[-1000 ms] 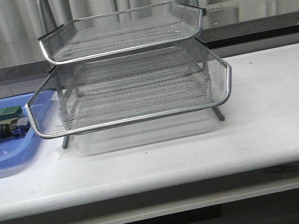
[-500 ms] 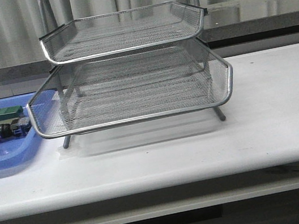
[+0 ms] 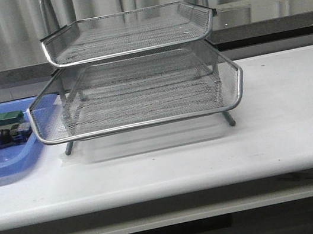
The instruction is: Place button on rack with both arms
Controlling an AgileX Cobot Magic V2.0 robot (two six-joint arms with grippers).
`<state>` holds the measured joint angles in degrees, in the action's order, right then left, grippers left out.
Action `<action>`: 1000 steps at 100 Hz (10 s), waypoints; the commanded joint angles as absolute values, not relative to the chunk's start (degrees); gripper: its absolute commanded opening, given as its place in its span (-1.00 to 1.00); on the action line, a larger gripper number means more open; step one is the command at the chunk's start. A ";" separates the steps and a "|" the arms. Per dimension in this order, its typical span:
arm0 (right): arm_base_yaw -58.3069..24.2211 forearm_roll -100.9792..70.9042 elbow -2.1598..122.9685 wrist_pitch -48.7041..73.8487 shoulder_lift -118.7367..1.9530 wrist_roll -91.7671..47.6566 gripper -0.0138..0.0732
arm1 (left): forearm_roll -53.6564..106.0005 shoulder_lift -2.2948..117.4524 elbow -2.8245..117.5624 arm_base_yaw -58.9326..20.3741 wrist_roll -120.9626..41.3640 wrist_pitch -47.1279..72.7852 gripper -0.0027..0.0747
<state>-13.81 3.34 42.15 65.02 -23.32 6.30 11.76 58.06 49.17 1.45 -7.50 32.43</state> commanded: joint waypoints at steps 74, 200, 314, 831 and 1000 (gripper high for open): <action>-13.71 3.94 43.54 62.06 -23.78 6.19 -0.85 | 12.52 87.38 78.84 1.67 -24.53 52.24 -0.94; -13.71 3.94 43.54 62.06 -23.78 6.19 -0.85 | 12.77 107.17 87.25 1.03 -56.94 35.15 0.37; -13.71 3.94 43.54 62.35 -23.78 6.19 -0.85 | 6.29 128.38 107.48 -1.87 -62.79 42.75 0.37; -13.71 3.94 43.54 62.64 -23.78 6.19 -0.85 | 10.84 99.62 93.61 -31.54 -42.60 54.70 0.31; -13.71 3.94 43.54 62.68 -23.78 6.19 -0.85 | 18.30 33.20 30.23 -4.21 -25.04 8.35 0.31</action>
<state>-13.81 3.34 42.15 65.63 -23.32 6.42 16.78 36.64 32.40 -4.43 -25.64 15.68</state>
